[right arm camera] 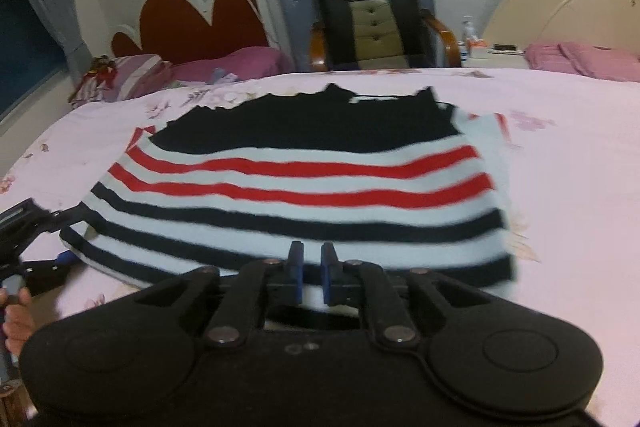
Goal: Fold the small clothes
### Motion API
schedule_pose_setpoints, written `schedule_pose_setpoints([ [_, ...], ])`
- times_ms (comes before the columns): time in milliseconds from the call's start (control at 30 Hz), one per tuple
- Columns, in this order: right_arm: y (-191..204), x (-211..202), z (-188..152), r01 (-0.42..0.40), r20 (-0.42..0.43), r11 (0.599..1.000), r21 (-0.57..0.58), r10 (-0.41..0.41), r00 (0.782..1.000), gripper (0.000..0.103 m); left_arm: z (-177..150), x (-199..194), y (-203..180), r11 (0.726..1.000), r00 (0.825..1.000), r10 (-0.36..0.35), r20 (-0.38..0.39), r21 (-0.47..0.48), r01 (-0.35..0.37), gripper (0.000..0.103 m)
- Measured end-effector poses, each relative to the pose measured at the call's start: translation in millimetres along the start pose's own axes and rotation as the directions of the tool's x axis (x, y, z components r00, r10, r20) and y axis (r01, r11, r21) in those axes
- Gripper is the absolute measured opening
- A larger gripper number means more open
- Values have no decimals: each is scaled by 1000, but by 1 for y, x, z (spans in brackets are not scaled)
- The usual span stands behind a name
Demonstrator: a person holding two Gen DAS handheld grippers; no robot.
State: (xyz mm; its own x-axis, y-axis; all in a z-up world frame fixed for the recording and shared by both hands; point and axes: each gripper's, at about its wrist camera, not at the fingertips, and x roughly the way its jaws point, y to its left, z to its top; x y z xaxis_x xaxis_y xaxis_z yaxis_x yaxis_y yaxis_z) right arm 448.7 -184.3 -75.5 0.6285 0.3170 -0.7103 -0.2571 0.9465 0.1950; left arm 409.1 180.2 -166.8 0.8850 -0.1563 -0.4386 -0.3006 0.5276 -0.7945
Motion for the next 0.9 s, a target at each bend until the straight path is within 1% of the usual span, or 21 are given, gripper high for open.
schedule_pose_setpoints([
  [33, 3, 8, 4, -11, -1, 1000, 1, 11, 1000, 9, 1, 6, -2, 1000, 1000, -6, 4, -3, 6, 62],
  [67, 6, 14, 7, -18, -2, 1000, -1, 18, 1000, 8, 4, 11, -5, 1000, 1000, -1, 0, 3, 1, 44],
  [100, 10, 22, 10, -27, -4, 1000, -5, 27, 1000, 8, 5, 19, -5, 1000, 999, 28, -18, 5, -28, 32],
  [133, 13, 29, 13, -35, -4, 999, -7, 35, 999, 8, 5, 26, -3, 999, 998, 39, -41, -7, -40, 19],
  [200, 23, 43, 18, -51, -7, 999, -19, 51, 999, 7, 8, 23, -2, 999, 999, 11, -35, -43, -12, 16],
  [267, 33, 50, 23, -68, -1, 997, -44, 68, 998, 7, 9, 9, -9, 997, 997, -79, 22, -18, 79, 15],
  [300, 37, 51, 25, -78, 6, 996, -53, 78, 997, 7, 8, 9, -7, 998, 997, -68, 27, -1, 68, 15],
  [367, 44, 58, 27, -92, 7, 993, -78, 93, 996, 7, 3, 21, 8, 999, 1000, -9, -22, -46, 8, 16],
  [400, 47, 65, 26, -81, -10, 992, -94, 80, 997, 7, 2, 23, 13, 998, 1000, -27, -15, -54, 26, 16],
  [500, 48, 80, 18, -68, -47, 990, -124, 63, 997, 6, 0, 25, 10, 998, 999, -37, -19, -43, 37, 15],
  [533, 47, 81, 15, -65, -38, 988, -138, 61, 997, 4, 1, 26, 11, 998, 999, -45, -19, -48, 44, 16],
  [667, 46, 79, 12, -68, -32, 987, -146, 64, 997, 4, 0, 27, 16, 996, 998, -61, -17, -60, 60, 16],
  [800, 50, 80, 11, -55, -22, 984, -172, 52, 998, 4, 2, 22, 21, 992, 996, -83, -11, -98, 82, 15],
  [900, 45, 81, 12, -67, -19, 988, -141, 65, 998, 4, 0, 18, 24, 985, 993, -116, 5, -130, 116, 15],
])
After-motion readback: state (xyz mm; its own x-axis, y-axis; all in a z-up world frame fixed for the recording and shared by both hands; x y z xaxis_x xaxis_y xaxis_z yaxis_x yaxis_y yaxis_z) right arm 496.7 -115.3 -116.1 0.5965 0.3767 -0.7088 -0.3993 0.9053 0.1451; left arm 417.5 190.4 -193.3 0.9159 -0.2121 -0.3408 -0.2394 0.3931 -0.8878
